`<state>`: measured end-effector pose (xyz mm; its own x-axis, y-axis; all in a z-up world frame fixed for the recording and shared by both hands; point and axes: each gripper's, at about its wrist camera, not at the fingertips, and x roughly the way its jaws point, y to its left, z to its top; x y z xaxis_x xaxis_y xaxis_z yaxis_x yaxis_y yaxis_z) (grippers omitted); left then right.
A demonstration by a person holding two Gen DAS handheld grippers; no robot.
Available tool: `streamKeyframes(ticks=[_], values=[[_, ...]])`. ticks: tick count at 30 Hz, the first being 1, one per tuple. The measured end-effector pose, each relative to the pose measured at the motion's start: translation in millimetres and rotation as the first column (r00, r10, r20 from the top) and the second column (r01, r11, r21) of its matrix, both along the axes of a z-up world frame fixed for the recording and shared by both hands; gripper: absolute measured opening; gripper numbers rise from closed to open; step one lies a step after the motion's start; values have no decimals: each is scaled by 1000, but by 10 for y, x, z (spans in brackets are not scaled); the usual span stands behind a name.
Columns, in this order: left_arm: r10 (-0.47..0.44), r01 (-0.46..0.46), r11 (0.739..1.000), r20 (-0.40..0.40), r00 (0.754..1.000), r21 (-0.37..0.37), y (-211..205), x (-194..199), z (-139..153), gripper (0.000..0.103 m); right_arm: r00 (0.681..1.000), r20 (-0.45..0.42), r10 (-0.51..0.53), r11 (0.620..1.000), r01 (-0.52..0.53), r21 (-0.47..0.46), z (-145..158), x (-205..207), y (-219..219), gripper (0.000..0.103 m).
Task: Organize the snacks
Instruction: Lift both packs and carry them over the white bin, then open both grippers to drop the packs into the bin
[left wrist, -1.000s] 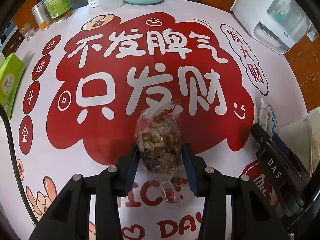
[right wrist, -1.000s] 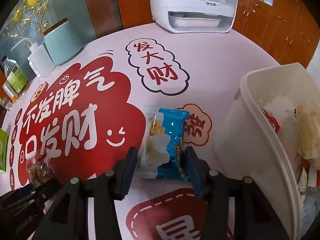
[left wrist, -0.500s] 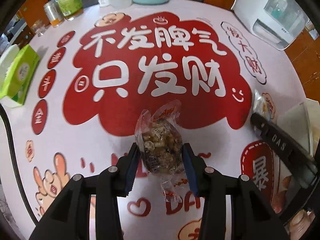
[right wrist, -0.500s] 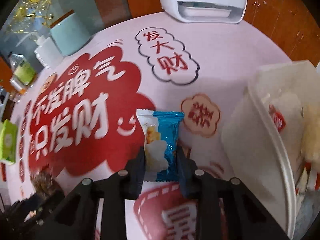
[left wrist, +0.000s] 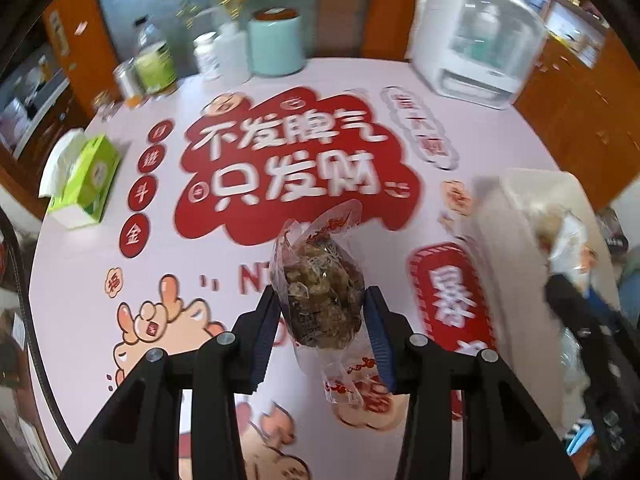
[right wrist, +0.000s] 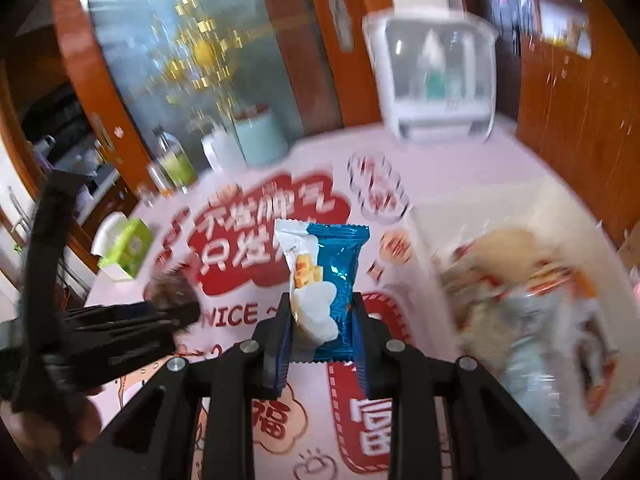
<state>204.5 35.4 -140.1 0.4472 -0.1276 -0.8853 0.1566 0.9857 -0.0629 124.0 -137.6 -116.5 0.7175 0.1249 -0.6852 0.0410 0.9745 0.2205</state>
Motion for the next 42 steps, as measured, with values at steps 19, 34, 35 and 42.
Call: streamKeyframes(ticks=[19,34,35,42], values=[[-386,394,917,108,916,-65,-2157,-695,533,41,941,64,-333,933,338,-125,218,-921,-1242,27],[-413,417,906,64,908,-71,-2528,-670,415,71,932,-74,-354,929,340,-146,-108,-902,-1605,31],[-413,418,906,73,908,-70,-2520,-672,435,76,934,-80,-348,931,334,-146,-119,-889,-1598,35],[-388,394,918,87,917,-53,-2407,-668,510,84,948,-62,-311,941,298,-160,-83,-851,-1472,50]])
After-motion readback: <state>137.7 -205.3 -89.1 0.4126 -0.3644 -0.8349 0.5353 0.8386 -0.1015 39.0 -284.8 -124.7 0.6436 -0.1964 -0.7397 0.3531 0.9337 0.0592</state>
